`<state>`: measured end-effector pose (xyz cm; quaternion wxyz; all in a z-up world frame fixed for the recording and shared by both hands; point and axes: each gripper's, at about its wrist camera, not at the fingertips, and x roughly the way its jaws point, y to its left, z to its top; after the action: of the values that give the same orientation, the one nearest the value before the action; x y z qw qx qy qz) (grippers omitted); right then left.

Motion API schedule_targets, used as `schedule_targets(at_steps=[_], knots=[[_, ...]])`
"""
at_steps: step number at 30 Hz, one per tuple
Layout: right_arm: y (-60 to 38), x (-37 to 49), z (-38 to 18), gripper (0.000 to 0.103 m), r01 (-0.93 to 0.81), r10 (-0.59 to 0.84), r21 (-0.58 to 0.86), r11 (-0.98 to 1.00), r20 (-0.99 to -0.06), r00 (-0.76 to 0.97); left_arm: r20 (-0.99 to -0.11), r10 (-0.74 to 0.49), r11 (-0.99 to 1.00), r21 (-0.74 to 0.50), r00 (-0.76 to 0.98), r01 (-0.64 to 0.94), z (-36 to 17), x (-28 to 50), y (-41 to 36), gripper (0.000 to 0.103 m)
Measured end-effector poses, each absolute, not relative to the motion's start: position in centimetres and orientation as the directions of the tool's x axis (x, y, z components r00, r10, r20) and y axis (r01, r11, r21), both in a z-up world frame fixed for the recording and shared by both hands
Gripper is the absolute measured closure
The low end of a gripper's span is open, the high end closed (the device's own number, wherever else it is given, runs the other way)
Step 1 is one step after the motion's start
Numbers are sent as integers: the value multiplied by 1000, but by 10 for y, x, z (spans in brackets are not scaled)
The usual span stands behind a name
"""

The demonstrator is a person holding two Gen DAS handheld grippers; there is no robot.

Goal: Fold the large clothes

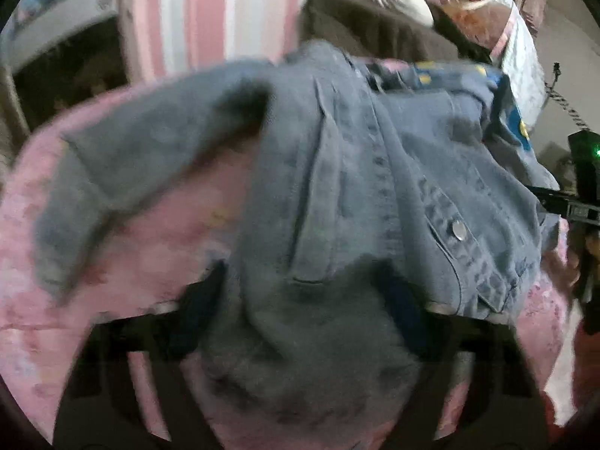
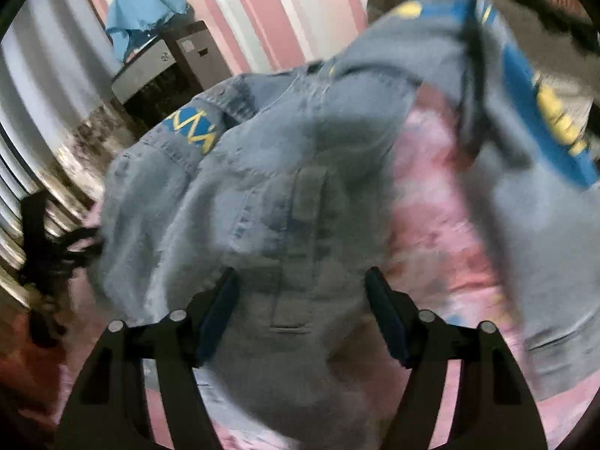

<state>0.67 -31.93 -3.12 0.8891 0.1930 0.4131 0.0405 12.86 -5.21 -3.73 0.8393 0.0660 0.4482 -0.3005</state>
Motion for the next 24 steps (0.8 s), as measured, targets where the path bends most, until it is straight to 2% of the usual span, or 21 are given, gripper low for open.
schedule_targets(at_steps=[1, 2, 3, 6, 10, 11, 13, 14, 17, 18, 19, 20, 21, 22, 24], knots=[[-315, 7, -35, 70, 73, 256, 395, 916, -715, 651, -806, -449, 806, -180, 385, 563, -43, 130, -55, 76], [-308, 7, -35, 92, 61, 257, 384, 921, -718, 646, -805, -445, 809, -174, 392, 561, -43, 127, -55, 79], [-304, 6, -35, 92, 56, 245, 364, 930, -724, 645, -797, -451, 804, -168, 401, 570, -40, 122, -54, 83], [-298, -7, -21, 94, 35, 193, 295, 955, -708, 679, -744, -501, 793, -191, 442, 578, -18, 99, -37, 88], [-302, -30, 11, 95, 46, 102, 189, 981, -700, 706, -705, -553, 784, -260, 444, 564, 4, 75, -14, 89], [-303, -35, 16, 98, 63, 61, 149, 987, -705, 707, -707, -552, 784, -261, 441, 564, 3, 69, -11, 89], [-309, -43, 15, 98, 111, -53, 29, 993, -745, 665, -734, -496, 802, -183, 463, 569, -4, 57, -13, 89], [-310, -42, 12, 98, 121, -74, 6, 993, -761, 645, -760, -455, 813, -143, 464, 564, -14, 57, -13, 88], [-312, -35, -2, 94, 102, -35, 37, 994, -775, 631, -781, -441, 823, -155, 442, 546, -28, 69, -4, 79], [-312, -32, -1, 93, 99, -36, 36, 994, -764, 644, -777, -442, 825, -156, 448, 543, -25, 73, -2, 68], [-313, -30, 4, 82, 99, -33, 44, 994, -748, 663, -771, -425, 836, -134, 475, 532, -20, 75, -1, 45], [-314, -30, 9, 59, 100, -27, 57, 993, -731, 682, -762, -409, 844, -108, 501, 525, -14, 76, 0, 34], [-315, -28, 19, 50, 104, -28, 66, 992, -702, 712, -749, -401, 848, -86, 528, 523, -8, 76, 1, 26], [-316, -26, 29, 46, 112, -46, 54, 992, -677, 735, -729, -404, 847, -70, 552, 528, 2, 78, 3, 26], [-314, -15, 49, 46, 106, -70, 18, 994, -641, 764, -705, -396, 850, -39, 588, 526, 17, 83, 3, 23]])
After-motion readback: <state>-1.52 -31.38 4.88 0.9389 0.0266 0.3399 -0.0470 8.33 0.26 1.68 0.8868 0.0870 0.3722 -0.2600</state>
